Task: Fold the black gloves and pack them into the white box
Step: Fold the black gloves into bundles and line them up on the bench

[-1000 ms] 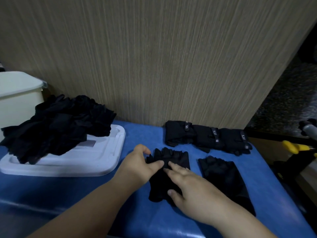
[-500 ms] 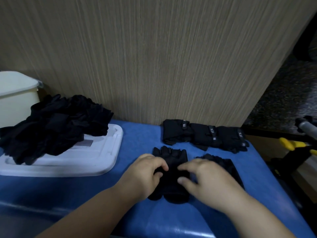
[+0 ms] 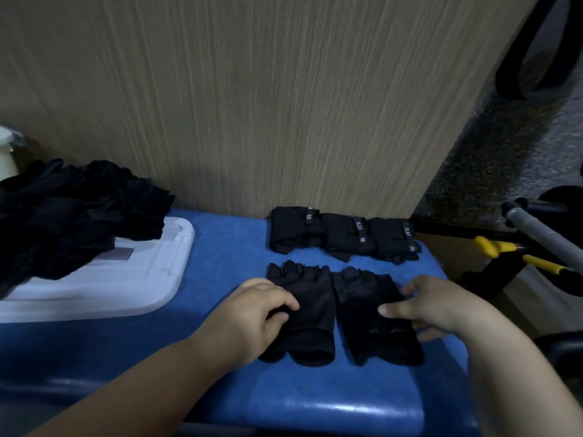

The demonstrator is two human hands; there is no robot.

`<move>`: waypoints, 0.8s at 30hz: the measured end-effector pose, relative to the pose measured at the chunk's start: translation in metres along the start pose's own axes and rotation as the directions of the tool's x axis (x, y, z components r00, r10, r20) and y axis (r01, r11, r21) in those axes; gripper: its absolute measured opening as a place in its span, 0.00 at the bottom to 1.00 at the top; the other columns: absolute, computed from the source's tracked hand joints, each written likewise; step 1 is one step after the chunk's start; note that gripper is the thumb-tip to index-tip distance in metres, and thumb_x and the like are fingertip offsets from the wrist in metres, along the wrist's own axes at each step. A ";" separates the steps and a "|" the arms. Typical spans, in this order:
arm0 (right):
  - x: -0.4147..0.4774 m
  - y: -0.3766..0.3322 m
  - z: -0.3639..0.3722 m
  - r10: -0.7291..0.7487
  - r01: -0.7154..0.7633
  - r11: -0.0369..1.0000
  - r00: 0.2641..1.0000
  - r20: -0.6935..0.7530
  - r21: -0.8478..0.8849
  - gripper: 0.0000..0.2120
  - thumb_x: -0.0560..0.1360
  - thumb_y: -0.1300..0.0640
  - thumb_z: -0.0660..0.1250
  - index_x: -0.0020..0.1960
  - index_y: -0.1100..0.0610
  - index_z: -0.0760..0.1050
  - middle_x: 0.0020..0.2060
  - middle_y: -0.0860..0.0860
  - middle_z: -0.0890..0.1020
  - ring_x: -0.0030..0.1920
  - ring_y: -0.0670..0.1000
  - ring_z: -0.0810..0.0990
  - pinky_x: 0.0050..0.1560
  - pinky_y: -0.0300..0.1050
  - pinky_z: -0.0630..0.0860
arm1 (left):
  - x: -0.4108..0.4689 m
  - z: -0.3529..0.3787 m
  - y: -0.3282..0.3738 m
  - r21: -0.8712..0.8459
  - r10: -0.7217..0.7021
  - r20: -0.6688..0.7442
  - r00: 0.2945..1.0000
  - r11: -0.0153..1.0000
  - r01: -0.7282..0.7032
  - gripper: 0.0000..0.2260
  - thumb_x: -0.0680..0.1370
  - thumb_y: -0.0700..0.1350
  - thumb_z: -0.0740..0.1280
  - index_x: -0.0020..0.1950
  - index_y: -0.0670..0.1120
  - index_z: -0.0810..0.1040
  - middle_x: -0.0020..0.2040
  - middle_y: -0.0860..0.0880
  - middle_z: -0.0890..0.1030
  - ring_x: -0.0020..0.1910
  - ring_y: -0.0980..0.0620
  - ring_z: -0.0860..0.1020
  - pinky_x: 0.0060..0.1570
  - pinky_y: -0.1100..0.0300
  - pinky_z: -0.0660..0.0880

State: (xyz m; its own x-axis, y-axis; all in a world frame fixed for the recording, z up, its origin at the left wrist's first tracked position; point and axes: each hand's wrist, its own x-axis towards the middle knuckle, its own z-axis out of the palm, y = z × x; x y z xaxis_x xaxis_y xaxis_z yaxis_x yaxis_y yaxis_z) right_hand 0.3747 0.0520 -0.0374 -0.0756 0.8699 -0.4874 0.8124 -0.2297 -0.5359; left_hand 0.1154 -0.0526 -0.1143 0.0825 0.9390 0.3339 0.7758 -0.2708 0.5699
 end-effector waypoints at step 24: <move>0.000 -0.020 0.041 -0.353 0.333 0.904 0.935 0.030 0.269 0.07 0.75 0.55 0.69 0.49 0.56 0.75 0.36 0.51 0.79 0.33 0.46 0.77 0.30 0.39 0.73 | 0.006 -0.013 0.017 -0.347 -0.415 0.019 0.910 0.851 0.395 0.16 0.77 0.54 0.58 0.39 0.44 0.77 0.43 0.44 0.80 0.45 0.57 0.75 0.47 0.69 0.69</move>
State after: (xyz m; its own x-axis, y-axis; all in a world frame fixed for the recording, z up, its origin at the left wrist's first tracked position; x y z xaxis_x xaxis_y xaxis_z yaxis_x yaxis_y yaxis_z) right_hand 0.3348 0.0385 -0.0551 -0.3747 0.8816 -0.2869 0.5538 -0.0353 -0.8319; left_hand 0.1210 -0.0541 -0.0922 -0.2348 0.9706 0.0536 0.4755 0.0666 0.8772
